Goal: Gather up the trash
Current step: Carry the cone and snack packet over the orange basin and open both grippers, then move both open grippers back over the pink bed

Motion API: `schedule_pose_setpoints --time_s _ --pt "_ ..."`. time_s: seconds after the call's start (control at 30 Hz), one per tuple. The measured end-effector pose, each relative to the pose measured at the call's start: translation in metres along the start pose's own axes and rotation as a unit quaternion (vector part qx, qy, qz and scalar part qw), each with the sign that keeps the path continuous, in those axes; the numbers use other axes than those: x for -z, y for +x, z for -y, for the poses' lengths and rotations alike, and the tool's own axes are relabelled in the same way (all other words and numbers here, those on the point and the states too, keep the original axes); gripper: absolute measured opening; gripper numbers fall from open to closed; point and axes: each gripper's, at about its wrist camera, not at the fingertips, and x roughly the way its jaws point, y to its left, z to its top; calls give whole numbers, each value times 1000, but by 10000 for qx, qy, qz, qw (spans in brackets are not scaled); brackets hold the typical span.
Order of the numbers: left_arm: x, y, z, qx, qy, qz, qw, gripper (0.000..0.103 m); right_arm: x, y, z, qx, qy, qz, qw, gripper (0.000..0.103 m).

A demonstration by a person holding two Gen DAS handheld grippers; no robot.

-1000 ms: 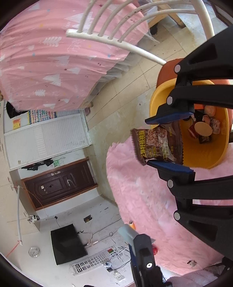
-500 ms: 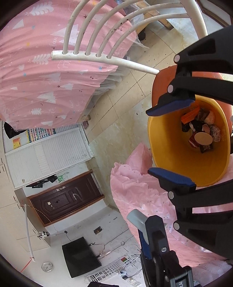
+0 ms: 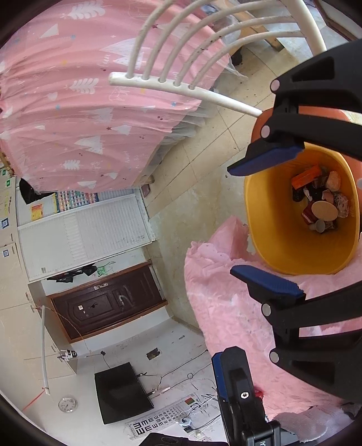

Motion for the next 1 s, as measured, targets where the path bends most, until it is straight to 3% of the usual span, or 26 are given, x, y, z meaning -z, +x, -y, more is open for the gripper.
schedule_pose_setpoints --time_s 0.63,1.0 --pt "21 -89 -91 -554 -634 687 9941 59 -42 7 -139 -355 -1241 73 9916 58" --pt "46 -120 -150 -1224 -1023 750 9843 59 -45 55 -220 -870 -1609 -290 9827 61"
